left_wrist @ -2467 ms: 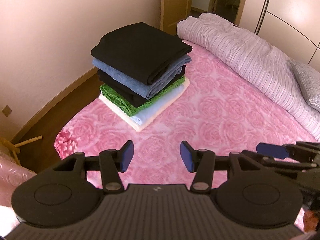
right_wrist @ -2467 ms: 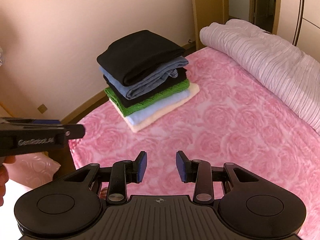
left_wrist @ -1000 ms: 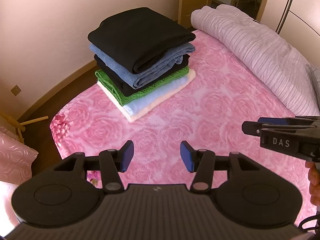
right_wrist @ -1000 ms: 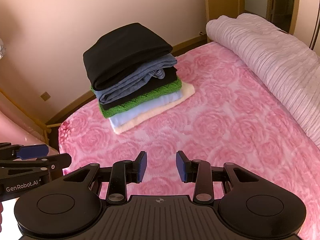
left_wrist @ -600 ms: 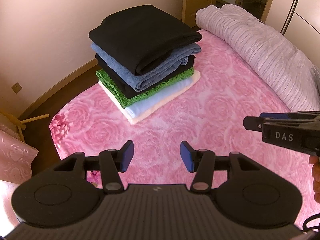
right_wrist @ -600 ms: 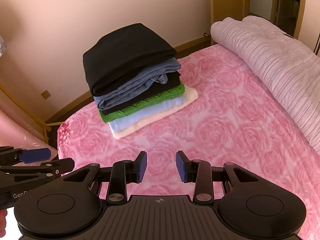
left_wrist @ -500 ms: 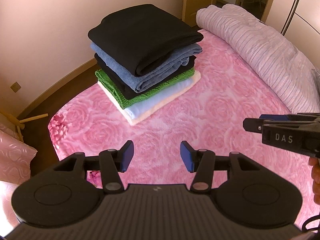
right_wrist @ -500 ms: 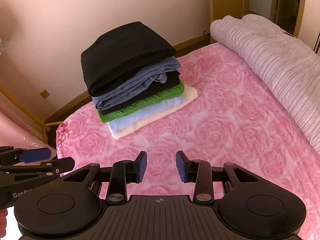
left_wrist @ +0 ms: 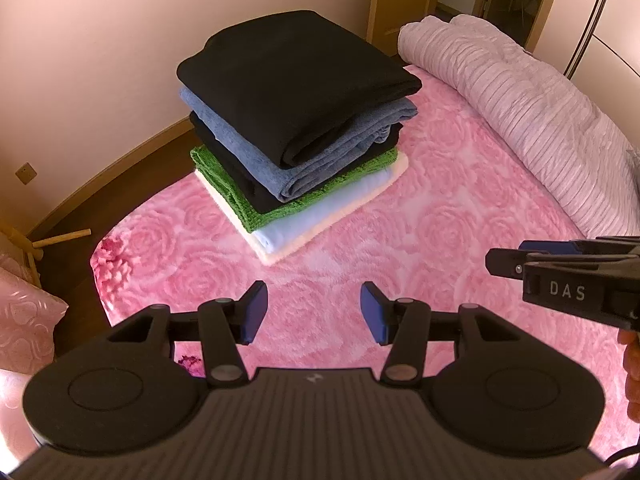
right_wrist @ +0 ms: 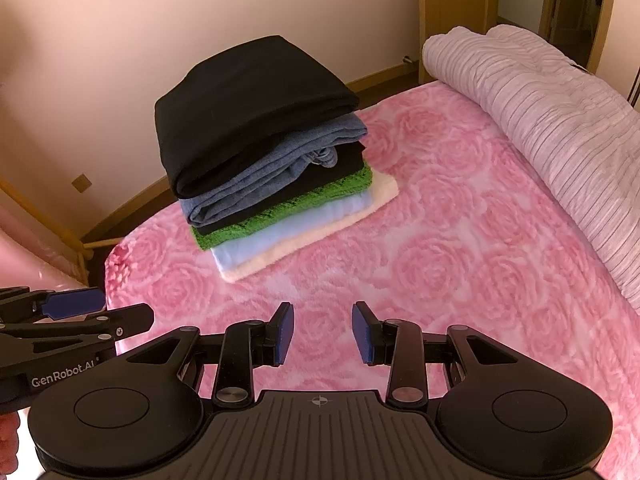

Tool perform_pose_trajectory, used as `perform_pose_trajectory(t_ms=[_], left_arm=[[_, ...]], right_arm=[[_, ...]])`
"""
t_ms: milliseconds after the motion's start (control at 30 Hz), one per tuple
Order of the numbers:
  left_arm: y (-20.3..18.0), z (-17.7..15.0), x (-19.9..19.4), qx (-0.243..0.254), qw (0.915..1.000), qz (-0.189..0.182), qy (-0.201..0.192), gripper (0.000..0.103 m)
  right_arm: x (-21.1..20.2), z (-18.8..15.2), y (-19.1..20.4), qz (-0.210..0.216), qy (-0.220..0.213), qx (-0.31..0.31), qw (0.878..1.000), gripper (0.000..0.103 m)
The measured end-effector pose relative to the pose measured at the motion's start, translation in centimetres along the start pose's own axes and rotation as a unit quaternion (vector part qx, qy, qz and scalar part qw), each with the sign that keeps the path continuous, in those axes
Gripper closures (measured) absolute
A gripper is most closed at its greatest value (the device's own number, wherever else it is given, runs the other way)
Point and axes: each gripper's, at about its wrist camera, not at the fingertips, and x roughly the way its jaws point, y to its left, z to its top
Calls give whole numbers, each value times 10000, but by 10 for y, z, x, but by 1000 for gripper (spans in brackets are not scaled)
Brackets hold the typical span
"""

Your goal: Fold clothes

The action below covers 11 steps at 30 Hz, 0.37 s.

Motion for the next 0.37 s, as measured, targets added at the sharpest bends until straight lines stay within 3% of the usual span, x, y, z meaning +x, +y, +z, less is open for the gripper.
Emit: perform_pose_trajectory(t_ms=[367], left_arm=[[15,-1,-12,-141,9991,145,-375,56]], right_arm=[[-5,0,21,-27,-28,-151,9999,67]])
